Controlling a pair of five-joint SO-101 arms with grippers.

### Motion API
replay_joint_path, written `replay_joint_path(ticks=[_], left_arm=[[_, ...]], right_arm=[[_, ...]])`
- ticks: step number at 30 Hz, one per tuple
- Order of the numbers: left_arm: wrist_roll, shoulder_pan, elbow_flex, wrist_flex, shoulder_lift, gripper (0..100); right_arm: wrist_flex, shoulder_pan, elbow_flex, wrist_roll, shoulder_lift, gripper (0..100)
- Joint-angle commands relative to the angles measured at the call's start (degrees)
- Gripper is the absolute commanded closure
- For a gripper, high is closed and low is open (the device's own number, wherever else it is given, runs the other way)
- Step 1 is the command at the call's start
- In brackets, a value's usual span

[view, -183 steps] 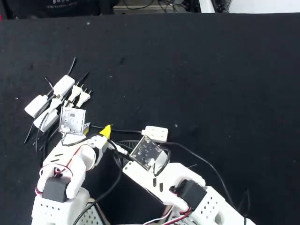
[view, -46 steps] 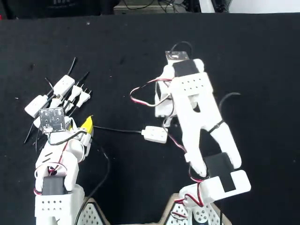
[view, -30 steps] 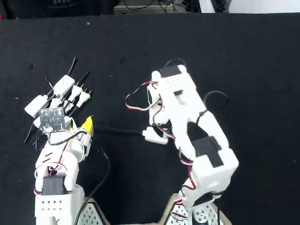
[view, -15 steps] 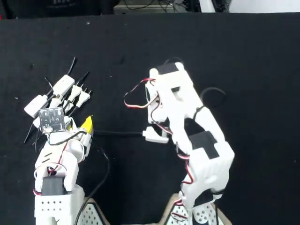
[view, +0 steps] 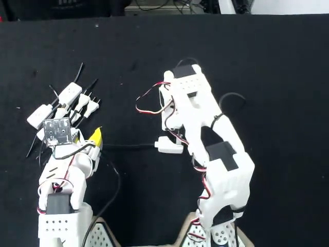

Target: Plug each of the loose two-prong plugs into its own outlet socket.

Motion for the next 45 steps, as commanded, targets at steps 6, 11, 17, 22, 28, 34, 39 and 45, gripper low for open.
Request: replay_joint_path(ticks=[6,11,17,22,28,34,39,45], left_arm=[[0.5,0.1,-1.0,-1.2,-0.4,79],[0.5,0.1,-1.0,-1.2,-0.4,79],[0.5,0.1,-1.1,-1.2,-0.4,79],[0.5,0.1,-1.1,-1.2,-0.4,79],[0.5,0.1,-1.1,-1.2,-0.4,79],[0.5,0.1,-1.0,-1.2,-0.4,79],[0.5,0.1,-1.0,-1.2,-0.4,79],[0.5,0.1,-1.1,-1.1,-0.4,79]], right_arm=[[1.8,-1.1,-2.4,0.7,-7.7,98.8],[1.8,-1.2,-1.1,2.1,-14.6,98.8],[1.7,-1.3,3.0,5.5,-13.9,98.8],[1.8,-1.3,6.0,8.1,-12.7,98.8],[1.8,-1.3,6.5,8.2,-12.5,98.8],[1.8,-1.0,4.6,8.4,-6.5,98.8],[1.8,-1.0,2.4,8.4,-5.0,98.8],[1.8,-1.0,2.4,8.4,-5.1,98.8]])
